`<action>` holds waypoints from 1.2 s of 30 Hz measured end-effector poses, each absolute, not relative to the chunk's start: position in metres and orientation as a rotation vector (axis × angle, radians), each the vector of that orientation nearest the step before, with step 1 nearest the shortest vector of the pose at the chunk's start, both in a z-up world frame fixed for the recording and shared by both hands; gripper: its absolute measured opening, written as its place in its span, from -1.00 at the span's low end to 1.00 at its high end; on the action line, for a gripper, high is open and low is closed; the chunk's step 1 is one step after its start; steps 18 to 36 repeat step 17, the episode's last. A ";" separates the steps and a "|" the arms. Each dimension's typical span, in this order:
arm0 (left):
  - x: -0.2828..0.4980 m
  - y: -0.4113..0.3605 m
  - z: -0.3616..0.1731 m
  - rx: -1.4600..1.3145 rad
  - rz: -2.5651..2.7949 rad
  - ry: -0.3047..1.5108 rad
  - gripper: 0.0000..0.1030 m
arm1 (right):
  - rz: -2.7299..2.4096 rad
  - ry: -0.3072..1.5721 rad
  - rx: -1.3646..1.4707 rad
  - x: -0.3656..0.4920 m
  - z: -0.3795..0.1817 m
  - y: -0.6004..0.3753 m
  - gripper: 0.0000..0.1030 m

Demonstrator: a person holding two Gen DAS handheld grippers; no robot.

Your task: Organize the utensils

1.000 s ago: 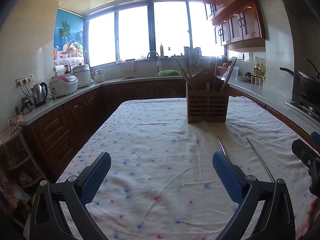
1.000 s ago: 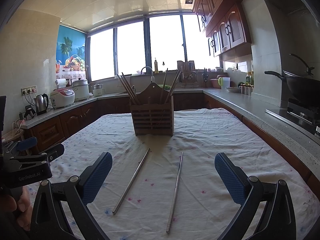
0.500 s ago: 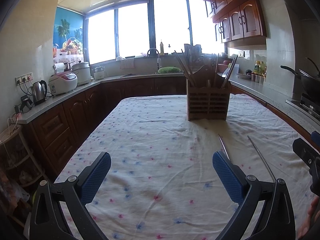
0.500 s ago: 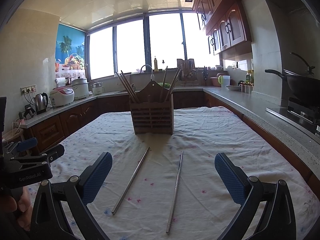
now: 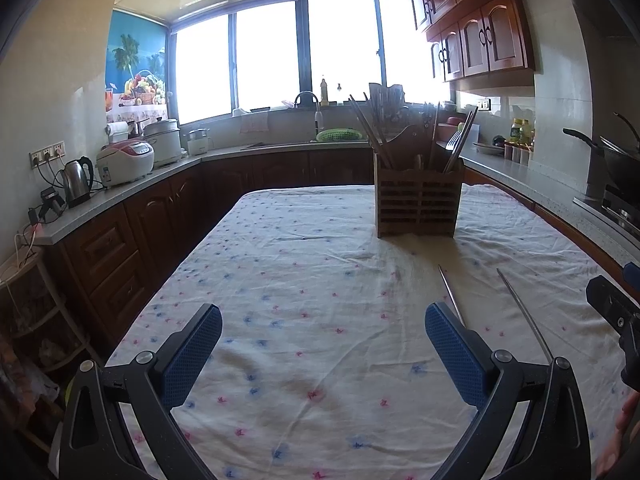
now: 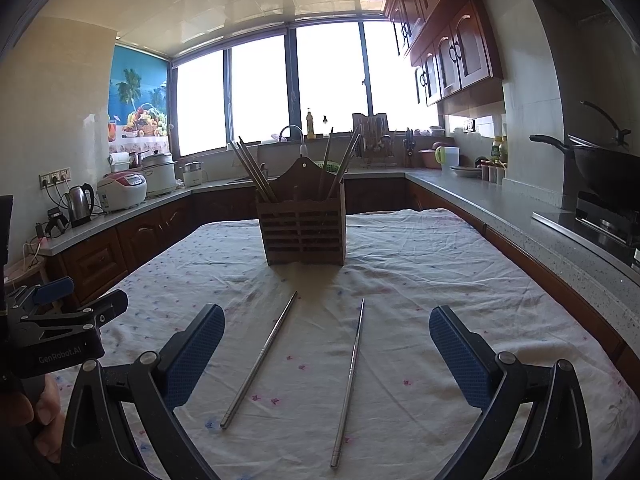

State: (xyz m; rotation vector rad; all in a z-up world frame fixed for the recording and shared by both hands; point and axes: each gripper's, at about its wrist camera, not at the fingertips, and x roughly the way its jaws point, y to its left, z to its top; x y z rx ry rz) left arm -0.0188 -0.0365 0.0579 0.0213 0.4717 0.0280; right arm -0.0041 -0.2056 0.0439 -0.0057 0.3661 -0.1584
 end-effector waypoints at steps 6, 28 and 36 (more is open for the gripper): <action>-0.017 -0.036 0.057 0.019 0.027 0.479 0.99 | -0.158 0.367 -0.005 -0.004 0.044 -0.206 1.00; -0.009 -0.035 0.058 0.016 0.037 0.509 0.99 | -0.160 0.381 -0.004 0.001 0.043 -0.208 1.00; -0.009 -0.035 0.058 0.016 0.037 0.509 0.99 | -0.160 0.381 -0.004 0.001 0.043 -0.208 1.00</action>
